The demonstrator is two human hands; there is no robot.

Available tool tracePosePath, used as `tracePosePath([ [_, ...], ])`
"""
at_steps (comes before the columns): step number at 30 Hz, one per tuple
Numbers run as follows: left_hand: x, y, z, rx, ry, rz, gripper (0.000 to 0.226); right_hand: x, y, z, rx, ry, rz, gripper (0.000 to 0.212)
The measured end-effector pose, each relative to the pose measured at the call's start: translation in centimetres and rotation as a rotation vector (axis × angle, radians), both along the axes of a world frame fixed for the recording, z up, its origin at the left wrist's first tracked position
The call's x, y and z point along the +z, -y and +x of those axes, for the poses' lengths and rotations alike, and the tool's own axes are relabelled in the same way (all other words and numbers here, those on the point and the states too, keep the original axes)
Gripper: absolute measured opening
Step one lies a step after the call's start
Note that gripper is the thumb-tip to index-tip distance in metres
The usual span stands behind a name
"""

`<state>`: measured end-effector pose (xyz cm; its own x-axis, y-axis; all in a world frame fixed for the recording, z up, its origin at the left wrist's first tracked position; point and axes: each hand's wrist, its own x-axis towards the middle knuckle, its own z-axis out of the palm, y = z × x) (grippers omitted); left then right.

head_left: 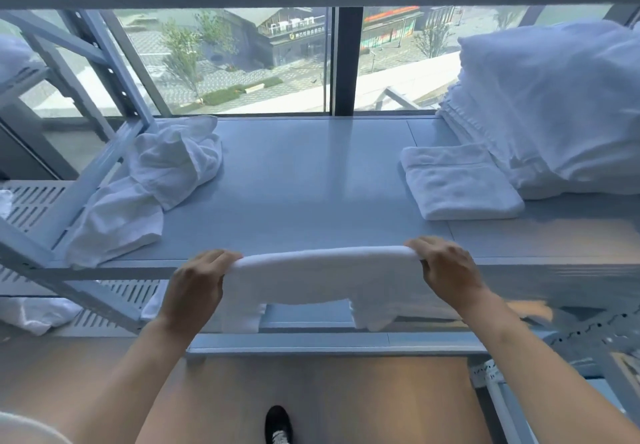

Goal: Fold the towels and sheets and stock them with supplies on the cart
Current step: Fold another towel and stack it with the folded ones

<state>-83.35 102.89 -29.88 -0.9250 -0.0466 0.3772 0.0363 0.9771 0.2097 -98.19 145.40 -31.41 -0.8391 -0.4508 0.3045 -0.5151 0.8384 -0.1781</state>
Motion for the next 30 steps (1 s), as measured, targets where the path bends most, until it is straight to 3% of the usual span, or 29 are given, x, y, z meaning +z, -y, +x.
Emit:
tracePosePath([
  [3,-0.3,1.8,-3.0,0.033,0.002,0.005,0.049,0.4,1.9,-3.4,0.013,-0.006,0.02,0.044],
  [11,-1.9,8.3,-11.3,0.009,-0.017,-0.019,0.043,1.1,7.6,-11.5,-0.048,-0.001,0.114,0.033],
  [15,-2.1,10.2,-16.3,-0.037,-0.101,0.0,0.037,1.0,9.8,-15.0,-0.122,-0.032,0.065,0.029],
  [19,-1.4,10.8,-19.9,0.06,-0.168,0.036,0.06,0.7,11.5,-15.8,-0.284,-0.13,-0.034,0.045],
  [21,-1.5,9.8,-20.6,0.04,-0.174,0.07,0.057,-0.3,12.5,-15.2,-0.216,-0.073,0.002,0.053],
  [27,-5.6,1.8,-15.9,-0.302,0.104,0.127,0.033,-4.2,15.8,-10.3,0.131,0.289,-0.061,0.038],
  [30,-7.6,-0.2,-14.1,-0.309,0.259,0.108,0.045,-5.6,16.6,-8.2,0.147,0.287,-0.088,0.043],
])
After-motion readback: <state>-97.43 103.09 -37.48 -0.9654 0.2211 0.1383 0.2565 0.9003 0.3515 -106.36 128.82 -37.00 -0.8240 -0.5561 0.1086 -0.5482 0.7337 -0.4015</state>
